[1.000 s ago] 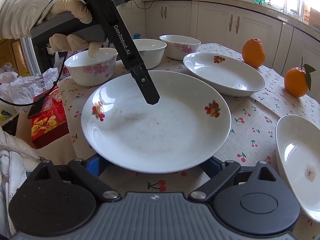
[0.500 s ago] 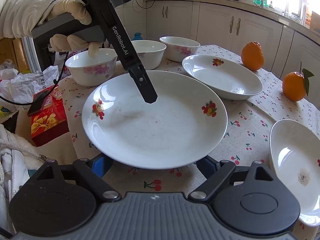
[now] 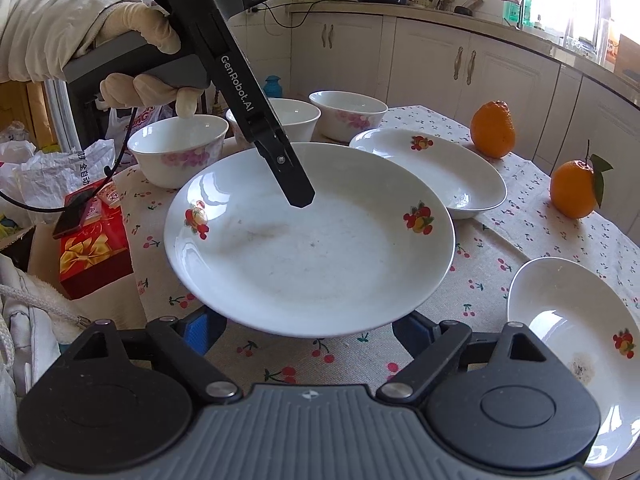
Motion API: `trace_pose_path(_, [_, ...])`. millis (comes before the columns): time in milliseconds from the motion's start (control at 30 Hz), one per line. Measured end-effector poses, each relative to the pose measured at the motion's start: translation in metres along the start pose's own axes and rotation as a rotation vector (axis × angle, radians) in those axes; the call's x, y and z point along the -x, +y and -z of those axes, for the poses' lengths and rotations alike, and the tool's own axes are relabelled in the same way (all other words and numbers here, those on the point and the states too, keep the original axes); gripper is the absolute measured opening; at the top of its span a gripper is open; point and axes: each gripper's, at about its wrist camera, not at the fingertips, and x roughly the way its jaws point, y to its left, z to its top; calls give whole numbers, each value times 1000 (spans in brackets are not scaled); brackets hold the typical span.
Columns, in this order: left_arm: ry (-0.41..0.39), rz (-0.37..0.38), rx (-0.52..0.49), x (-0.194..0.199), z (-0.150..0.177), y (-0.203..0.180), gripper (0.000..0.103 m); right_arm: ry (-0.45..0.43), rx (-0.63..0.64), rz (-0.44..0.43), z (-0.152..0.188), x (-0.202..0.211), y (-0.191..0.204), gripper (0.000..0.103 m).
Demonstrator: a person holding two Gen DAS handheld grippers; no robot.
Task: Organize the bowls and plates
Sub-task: 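Lift the fruit-decal plate with the left gripper toward the stained plate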
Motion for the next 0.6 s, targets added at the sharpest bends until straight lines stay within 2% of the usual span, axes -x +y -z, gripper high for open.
trace_pose_path(267, [-20,-3,-31,-3,-25,-20,61,-26,-11,24,3,16,-20,93])
trace_pose_path(600, [-12,18,-98,-27,-66,-51,61,-28,-40,79,17,37,-57,93])
